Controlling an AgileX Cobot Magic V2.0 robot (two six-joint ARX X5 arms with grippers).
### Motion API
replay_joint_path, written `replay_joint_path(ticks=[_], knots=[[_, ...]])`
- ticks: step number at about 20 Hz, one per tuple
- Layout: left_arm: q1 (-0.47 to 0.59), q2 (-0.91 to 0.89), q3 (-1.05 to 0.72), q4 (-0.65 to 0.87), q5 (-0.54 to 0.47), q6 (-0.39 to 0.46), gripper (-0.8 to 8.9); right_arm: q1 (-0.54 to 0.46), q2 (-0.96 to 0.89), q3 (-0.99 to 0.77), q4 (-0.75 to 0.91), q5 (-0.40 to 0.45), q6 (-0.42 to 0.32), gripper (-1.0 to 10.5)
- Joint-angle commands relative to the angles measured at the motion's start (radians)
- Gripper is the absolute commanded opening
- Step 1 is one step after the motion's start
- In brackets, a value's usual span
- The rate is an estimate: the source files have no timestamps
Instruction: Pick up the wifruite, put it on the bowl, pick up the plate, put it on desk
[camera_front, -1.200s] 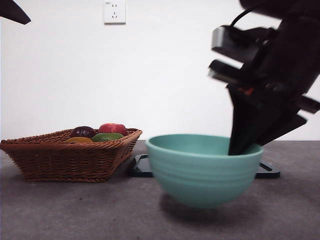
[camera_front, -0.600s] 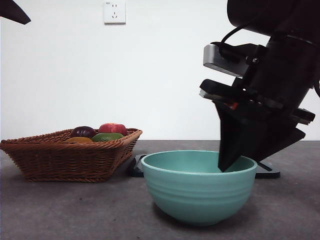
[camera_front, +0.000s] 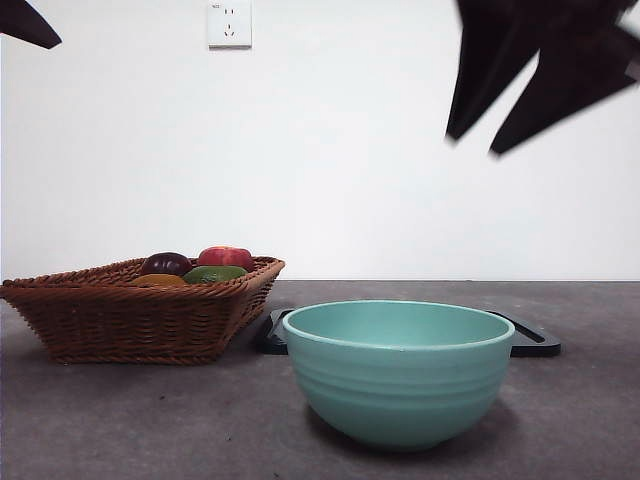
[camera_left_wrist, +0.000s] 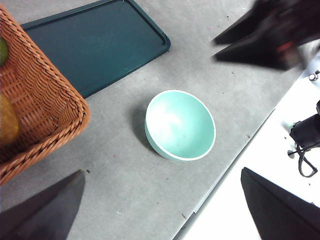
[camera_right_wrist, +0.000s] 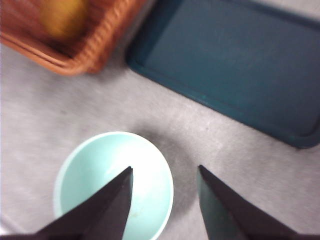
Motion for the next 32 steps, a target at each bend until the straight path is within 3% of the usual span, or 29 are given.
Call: replay_joint_path(ticks=[1,8,17,18,20,22,23,32], knots=[[-0.005,0.003,0.010,0.004,0.006,0.019,4.96,0.009,-0.051,0.052,-0.062,-0.044,-0.029,2.0],[-0.005,0.003,0.010,-0.004,0.006,0.019,4.96,0.009,-0.230,0.079,-0.212,-0.247,-0.031,2.0],[-0.005,0.003,0.010,-0.004,0.006,0.019,4.85,0.009,-0.266,0.079,-0.248,-0.256,-0.032,2.0],[-0.005,0.003,0.010,-0.004,0.006,0.019,4.39,0.009,-0.266,0.079,-0.248,-0.256,-0.032,2.0],[-0.005,0.003,0.010,-0.003,0.006,0.019,2.45,0.009,-0.266,0.079,-0.248,-0.256,-0.032,1.8],[-0.005,0.003,0.010,-0.003,0.006,0.019,0.55,0.009,-0.266,0.079,-0.248,-0.255,-0.043,0.1],[-0.005,0.003,0.010,-0.003,0.006,0.019,0.07,0.009,-0.266,0.079,-0.248,-0.256,-0.056,0.1],[-0.005,0.003,0.010,0.004,0.006,0.019,0.08,0.009,-0.266,0.079,-0.244,-0.254,-0.061,0.1]])
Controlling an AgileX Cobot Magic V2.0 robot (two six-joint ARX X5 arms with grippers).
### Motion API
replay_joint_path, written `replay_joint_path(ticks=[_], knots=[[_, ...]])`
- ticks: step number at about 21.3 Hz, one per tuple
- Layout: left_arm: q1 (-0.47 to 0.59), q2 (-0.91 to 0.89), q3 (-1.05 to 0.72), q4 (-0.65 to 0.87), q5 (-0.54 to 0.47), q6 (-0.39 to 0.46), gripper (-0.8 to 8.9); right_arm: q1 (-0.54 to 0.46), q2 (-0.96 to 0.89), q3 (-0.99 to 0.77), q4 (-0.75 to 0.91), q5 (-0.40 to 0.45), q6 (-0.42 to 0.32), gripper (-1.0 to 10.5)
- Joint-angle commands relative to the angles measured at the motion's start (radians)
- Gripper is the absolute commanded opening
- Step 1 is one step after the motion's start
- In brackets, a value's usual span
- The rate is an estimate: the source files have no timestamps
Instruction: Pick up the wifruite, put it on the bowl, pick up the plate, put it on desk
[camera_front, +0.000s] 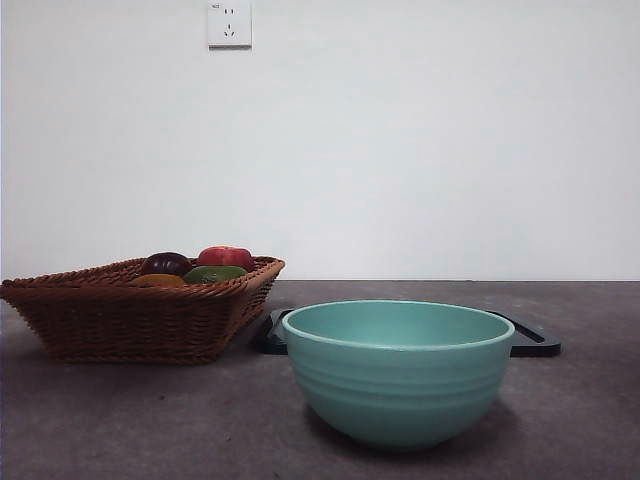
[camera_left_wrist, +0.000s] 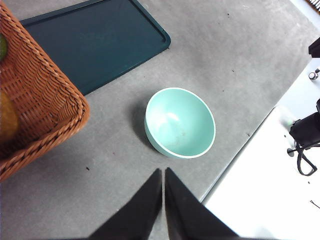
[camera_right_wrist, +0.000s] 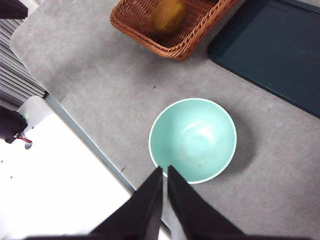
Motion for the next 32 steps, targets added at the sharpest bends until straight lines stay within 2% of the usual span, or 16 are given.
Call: replay_joint_path(ticks=[1,11,13,15,17,20,23,27,32], knots=[[-0.005,0.003,0.010,0.012,0.006,0.018,0.08,0.009,0.008,0.014,0.010,0.000,-0.011,0.1],[-0.005,0.003,0.010,0.016,0.005,0.021,0.08,0.009,0.008,0.014,0.010,0.000,-0.011,0.1],[0.007,-0.023,0.010,0.045,-0.058,0.048,0.08,0.009,0.008,0.014,0.010,0.000,-0.011,0.1],[0.064,-0.080,0.009,0.153,-0.150,0.061,0.08,0.009,0.008,0.014,0.010,0.000,-0.011,0.1],[0.154,-0.154,-0.019,0.335,-0.164,0.105,0.08,0.009,0.008,0.014,0.010,0.000,-0.011,0.1],[0.301,-0.303,-0.161,0.645,-0.230,0.112,0.08,0.009,0.008,0.014,0.010,0.000,-0.011,0.1],[0.386,-0.453,-0.358,0.815,-0.365,0.111,0.08,0.009,0.008,0.014,0.010,0.000,-0.011,0.1],[0.426,-0.581,-0.548,0.858,-0.458,0.108,0.08,0.009,0.008,0.014,0.010,0.000,-0.011,0.1],[0.447,-0.695,-0.724,0.858,-0.487,0.103,0.08,0.009,0.008,0.014,0.010,0.000,-0.011,0.1]])
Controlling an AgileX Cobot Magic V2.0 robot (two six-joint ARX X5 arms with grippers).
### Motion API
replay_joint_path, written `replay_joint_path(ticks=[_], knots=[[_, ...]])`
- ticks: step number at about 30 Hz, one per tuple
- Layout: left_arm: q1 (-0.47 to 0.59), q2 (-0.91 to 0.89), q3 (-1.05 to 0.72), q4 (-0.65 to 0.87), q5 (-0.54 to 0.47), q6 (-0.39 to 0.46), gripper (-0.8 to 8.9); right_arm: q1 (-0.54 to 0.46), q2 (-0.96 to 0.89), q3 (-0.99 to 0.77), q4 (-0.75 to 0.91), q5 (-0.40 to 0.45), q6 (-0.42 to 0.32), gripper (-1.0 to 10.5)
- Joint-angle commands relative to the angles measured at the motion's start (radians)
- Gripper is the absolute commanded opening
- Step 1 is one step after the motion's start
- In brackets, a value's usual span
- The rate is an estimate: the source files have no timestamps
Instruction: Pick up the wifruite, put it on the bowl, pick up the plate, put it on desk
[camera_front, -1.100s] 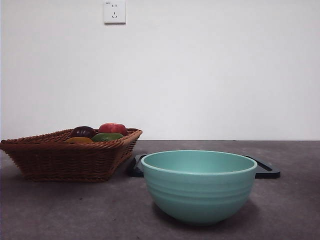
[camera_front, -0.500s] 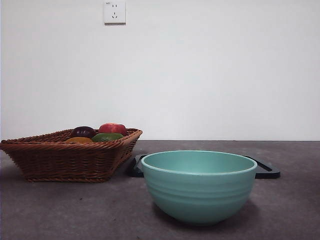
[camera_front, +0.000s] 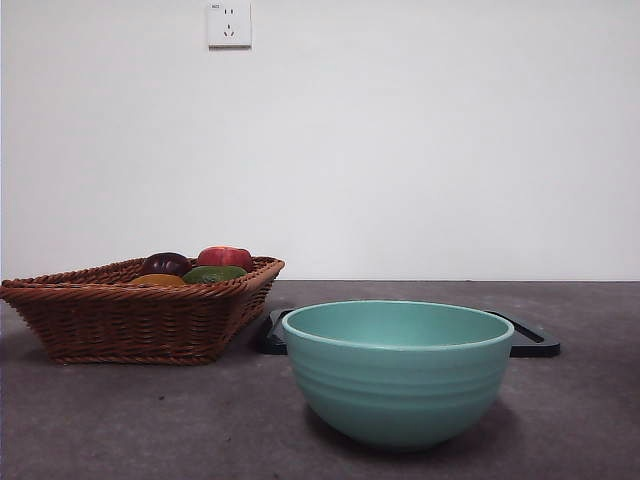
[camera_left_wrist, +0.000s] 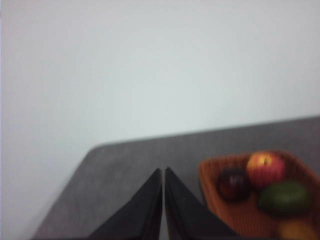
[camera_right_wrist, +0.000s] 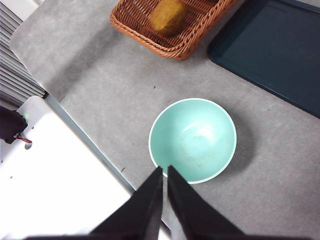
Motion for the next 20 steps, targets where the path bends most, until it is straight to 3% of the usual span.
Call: replay_joint_path(ticks=[1,7,20], knots=[[0.010,-0.056,-0.084,0.012,-0.007,0.003,0.08,0.009,0.008,0.014,0.010,0.000,-0.011,0.1],[0.019,-0.142,-0.212,0.005,-0.009,0.001,0.08,0.009,0.008,0.014,0.010,0.000,-0.011,0.1],[0.029,-0.208,-0.316,-0.035,-0.063,0.001,0.08,0.009,0.008,0.014,0.010,0.000,-0.011,0.1]])
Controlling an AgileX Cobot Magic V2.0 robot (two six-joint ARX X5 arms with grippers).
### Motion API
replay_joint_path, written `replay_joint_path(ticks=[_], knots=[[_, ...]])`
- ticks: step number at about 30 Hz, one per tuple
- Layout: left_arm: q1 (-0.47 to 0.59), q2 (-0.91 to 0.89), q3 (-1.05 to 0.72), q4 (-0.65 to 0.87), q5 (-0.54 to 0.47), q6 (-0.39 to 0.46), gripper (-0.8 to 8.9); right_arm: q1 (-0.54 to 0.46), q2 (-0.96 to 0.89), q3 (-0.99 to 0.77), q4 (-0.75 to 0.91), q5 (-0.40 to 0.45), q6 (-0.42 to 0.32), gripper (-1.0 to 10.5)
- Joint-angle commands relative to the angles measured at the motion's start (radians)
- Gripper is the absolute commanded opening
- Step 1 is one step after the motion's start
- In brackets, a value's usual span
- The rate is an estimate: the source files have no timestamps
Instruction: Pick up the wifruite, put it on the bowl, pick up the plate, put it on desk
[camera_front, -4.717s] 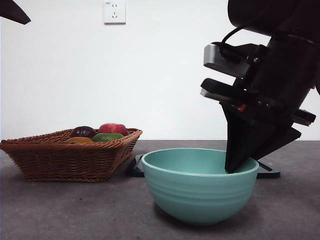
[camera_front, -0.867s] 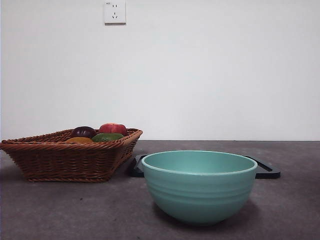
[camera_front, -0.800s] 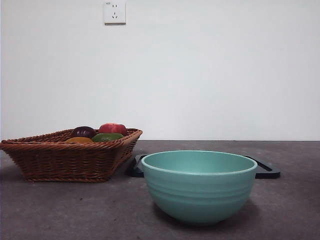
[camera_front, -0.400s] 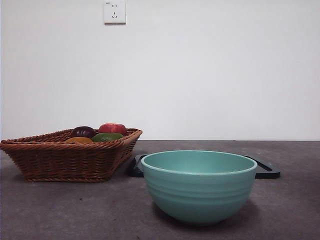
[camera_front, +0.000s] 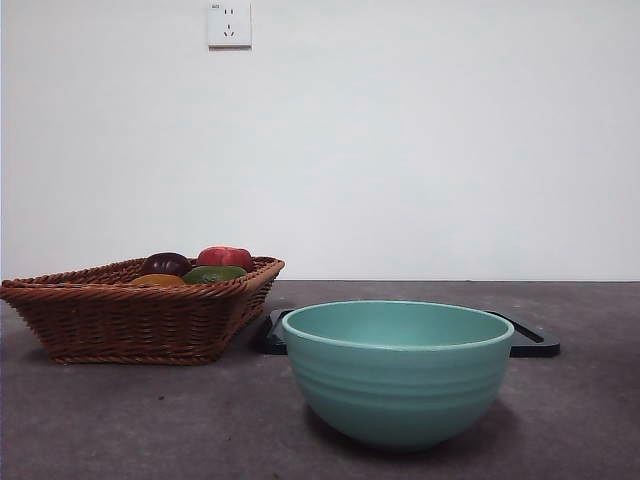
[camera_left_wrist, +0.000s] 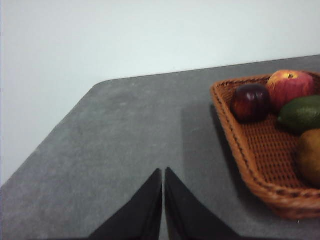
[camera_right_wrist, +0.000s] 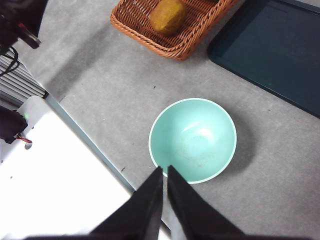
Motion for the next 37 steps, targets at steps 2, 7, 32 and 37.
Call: replay_joint_path(ticks=[2,7,32,37], knots=[[0.008,-0.015,-0.019,-0.013,-0.007,0.001,0.08,0.009,0.008,0.014,0.010,0.000,-0.011,0.1],[0.008,-0.015,-0.024,-0.066,-0.008,0.000,0.08,0.009,0.008,0.014,0.012,0.000,-0.011,0.1],[0.008,-0.015,-0.023,-0.091,-0.008,-0.002,0.08,0.009,0.008,0.014,0.013,0.000,-0.011,0.1],[0.008,-0.015,-0.023,-0.091,-0.007,-0.003,0.08,0.009,0.008,0.014,0.013,0.000,-0.011,0.1]])
